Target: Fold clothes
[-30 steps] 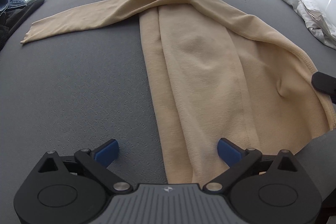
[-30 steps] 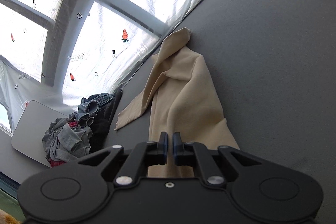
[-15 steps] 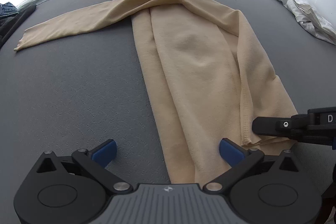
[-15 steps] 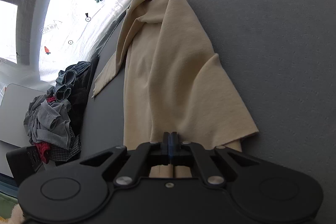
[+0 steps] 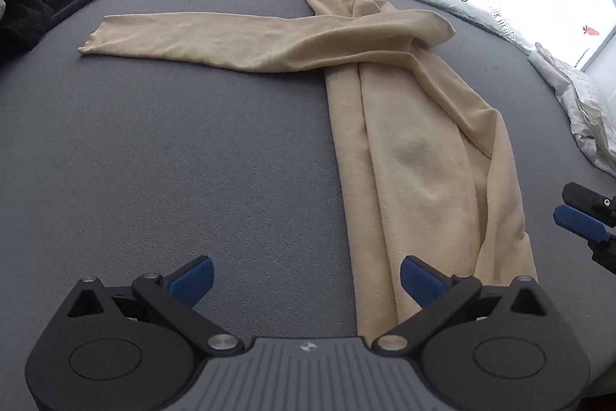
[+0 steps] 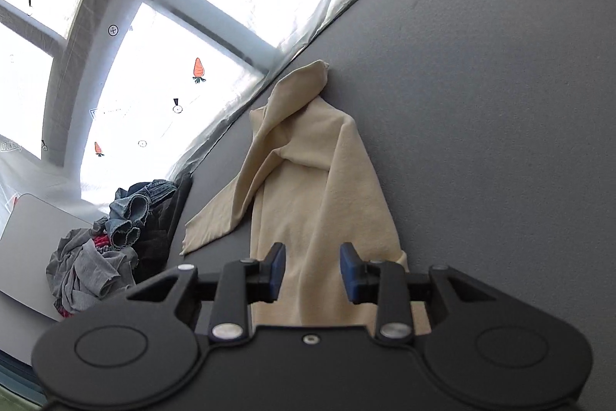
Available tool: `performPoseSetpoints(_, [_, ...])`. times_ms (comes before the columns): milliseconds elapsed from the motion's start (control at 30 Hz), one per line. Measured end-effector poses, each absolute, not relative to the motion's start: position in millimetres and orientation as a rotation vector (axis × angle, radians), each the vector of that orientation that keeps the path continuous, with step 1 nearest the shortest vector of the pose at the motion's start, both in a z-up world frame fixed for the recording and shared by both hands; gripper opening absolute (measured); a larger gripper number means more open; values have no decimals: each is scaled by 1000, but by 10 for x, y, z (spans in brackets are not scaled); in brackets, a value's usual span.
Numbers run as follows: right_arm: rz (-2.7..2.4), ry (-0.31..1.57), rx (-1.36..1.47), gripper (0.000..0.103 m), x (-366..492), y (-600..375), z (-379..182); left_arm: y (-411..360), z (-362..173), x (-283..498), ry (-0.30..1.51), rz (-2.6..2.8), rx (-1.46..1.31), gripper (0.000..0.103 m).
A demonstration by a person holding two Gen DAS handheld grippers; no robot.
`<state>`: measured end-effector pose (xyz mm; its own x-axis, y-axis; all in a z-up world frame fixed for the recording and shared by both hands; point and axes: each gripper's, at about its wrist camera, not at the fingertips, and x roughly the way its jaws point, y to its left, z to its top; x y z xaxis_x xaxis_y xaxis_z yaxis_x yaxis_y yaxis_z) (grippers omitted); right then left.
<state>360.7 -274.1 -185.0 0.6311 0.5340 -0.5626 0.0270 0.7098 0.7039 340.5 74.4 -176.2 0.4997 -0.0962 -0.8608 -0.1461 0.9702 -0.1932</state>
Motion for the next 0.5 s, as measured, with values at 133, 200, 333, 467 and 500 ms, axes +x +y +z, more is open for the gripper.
performPoseSetpoints(133, [263, 846, 718, 33, 3902, -2807, -1802, 1056, -1723, 3601, 1003, 134, -350, 101])
performPoseSetpoints(200, [248, 840, 714, 33, 4062, -2813, -1781, 1181, -1728, 3727, 992, 177, -370, 101])
performPoseSetpoints(333, [235, 838, 691, 35, 4476, -2807, -1738, 1371, -1773, 3996, 981, 247, -374, 101])
performPoseSetpoints(467, [232, 843, 700, 37, 4929, -2773, -1774, 1619, -1792, 4288, 958, 323, -410, 101])
performPoseSetpoints(500, [229, 846, 703, 37, 5053, -2761, -1790, 1668, -1780, 4368, 947, 351, -407, 101])
